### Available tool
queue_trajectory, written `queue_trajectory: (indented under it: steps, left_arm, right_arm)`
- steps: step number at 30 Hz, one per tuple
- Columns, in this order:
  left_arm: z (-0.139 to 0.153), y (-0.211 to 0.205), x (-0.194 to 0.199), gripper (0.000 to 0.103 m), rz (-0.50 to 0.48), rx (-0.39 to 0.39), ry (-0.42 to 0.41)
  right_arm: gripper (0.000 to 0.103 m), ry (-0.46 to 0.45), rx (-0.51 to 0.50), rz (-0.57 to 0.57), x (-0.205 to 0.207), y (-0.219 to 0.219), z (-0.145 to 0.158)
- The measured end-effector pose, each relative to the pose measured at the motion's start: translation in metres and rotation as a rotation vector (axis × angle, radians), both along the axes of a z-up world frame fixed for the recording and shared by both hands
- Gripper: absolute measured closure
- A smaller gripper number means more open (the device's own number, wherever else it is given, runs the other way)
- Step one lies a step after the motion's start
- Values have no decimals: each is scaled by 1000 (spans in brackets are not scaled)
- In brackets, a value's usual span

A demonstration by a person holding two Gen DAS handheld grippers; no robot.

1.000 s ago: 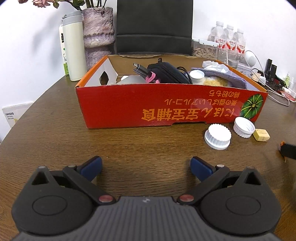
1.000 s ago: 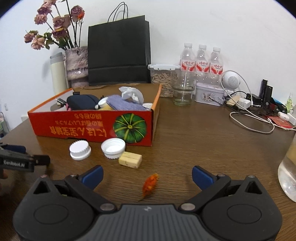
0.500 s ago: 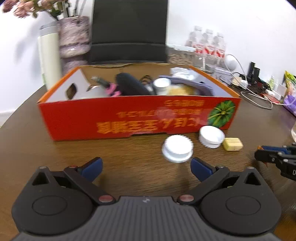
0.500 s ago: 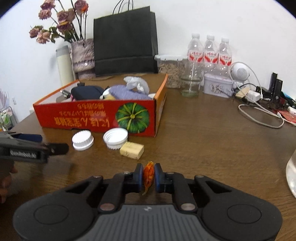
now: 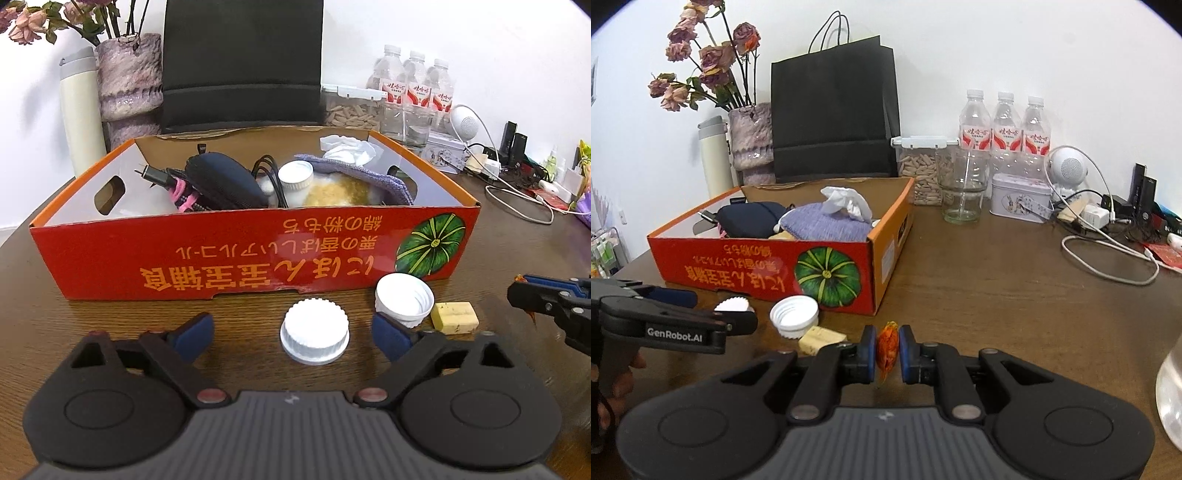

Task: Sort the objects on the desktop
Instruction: 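Close the left gripper on the ridged white cap while the right gripper holds the chili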

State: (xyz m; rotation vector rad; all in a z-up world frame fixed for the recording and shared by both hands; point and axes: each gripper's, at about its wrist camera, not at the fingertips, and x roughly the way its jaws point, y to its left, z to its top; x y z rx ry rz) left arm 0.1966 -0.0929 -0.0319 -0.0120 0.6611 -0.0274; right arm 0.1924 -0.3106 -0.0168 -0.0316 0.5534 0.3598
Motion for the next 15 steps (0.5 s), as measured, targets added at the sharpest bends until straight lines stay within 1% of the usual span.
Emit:
queue_trajectory:
  steps: [1,2,4,6,8,9,10,15]
  left_arm:
    - [-1,0,1,22,-3,-3,5]
    - [-2,0,1,24,-5,-5,8]
    - [-1,-1,1,36,-6,-1,0]
    - [-1,-1,1,41,-11,-17,-6]
    - [-1,0,0,50,-14,-19,-11]
    - [0,0,0,58,-14,-17,-14]
    - [0,-1,-1,62,-15,-14,-16]
    - [1,-3,-3,63,-38,-19,-20]
  right_arm:
    - [91,5,2,1,1,0,0]
    - [91,9,8,1,2,-1,-1]
    - [91,4,12,2,0,0,0]
    - [91,-10,8,1,-4,1,0]
    - [91,-15,5,-1,-5,2,0]
    - [91,-18,2,-3,-6,3,-1]
    - [91,-21,-3,-4,-7,5,-1]
    - [91,-70,-30,-19,-16,9,1]
